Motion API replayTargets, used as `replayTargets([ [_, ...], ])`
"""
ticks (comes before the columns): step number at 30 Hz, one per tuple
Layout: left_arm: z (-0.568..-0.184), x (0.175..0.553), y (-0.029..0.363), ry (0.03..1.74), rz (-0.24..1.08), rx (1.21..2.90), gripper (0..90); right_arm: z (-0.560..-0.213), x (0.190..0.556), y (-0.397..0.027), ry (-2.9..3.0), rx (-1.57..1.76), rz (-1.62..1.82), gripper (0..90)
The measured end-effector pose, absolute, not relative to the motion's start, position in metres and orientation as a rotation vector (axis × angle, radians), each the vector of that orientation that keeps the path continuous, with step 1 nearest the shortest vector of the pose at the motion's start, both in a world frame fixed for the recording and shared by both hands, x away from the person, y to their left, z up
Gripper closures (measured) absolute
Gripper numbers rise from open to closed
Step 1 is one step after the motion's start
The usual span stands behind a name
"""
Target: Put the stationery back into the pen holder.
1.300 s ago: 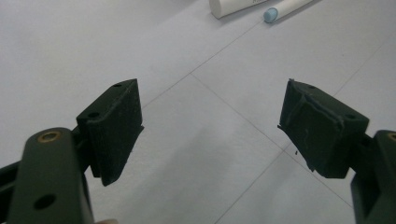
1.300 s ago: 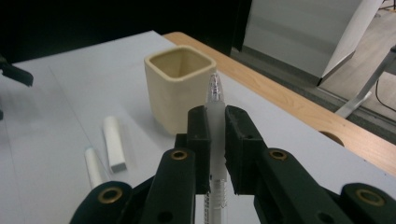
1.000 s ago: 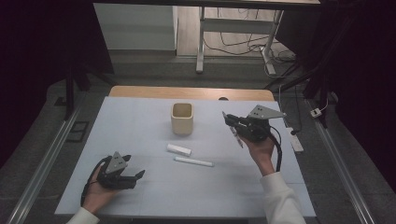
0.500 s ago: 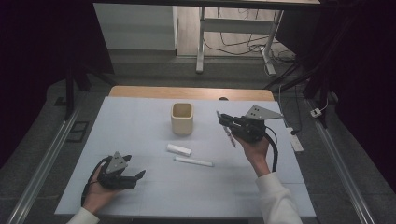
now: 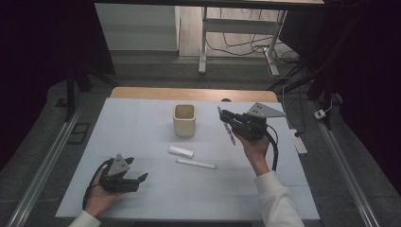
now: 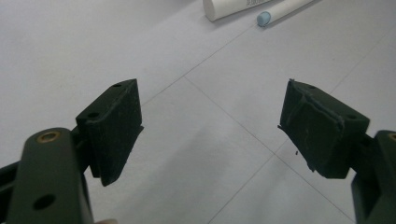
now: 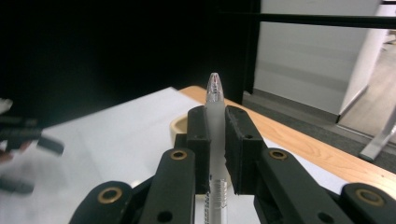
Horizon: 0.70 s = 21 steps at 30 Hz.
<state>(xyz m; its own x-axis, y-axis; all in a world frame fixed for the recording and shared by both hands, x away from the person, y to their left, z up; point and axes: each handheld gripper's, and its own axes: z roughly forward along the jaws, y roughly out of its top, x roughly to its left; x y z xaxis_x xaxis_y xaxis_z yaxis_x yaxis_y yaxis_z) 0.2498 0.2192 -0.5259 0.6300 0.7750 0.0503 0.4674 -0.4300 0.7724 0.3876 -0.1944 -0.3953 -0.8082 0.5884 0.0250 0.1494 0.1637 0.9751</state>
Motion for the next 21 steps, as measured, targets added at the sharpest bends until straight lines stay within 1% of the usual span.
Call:
replayTargets([
  [8, -0.527, 0.250, 0.221, 0.975, 0.523, 2.093, 21.0, -0.386, 0.401, -0.185, 2.020, 0.769, 1.783, 79.8],
  [21, -0.527, 0.250, 0.221, 0.970, 0.523, 2.097, 20.9, -0.383, 0.413, -0.166, 1.997, 0.767, 1.806, 79.8],
])
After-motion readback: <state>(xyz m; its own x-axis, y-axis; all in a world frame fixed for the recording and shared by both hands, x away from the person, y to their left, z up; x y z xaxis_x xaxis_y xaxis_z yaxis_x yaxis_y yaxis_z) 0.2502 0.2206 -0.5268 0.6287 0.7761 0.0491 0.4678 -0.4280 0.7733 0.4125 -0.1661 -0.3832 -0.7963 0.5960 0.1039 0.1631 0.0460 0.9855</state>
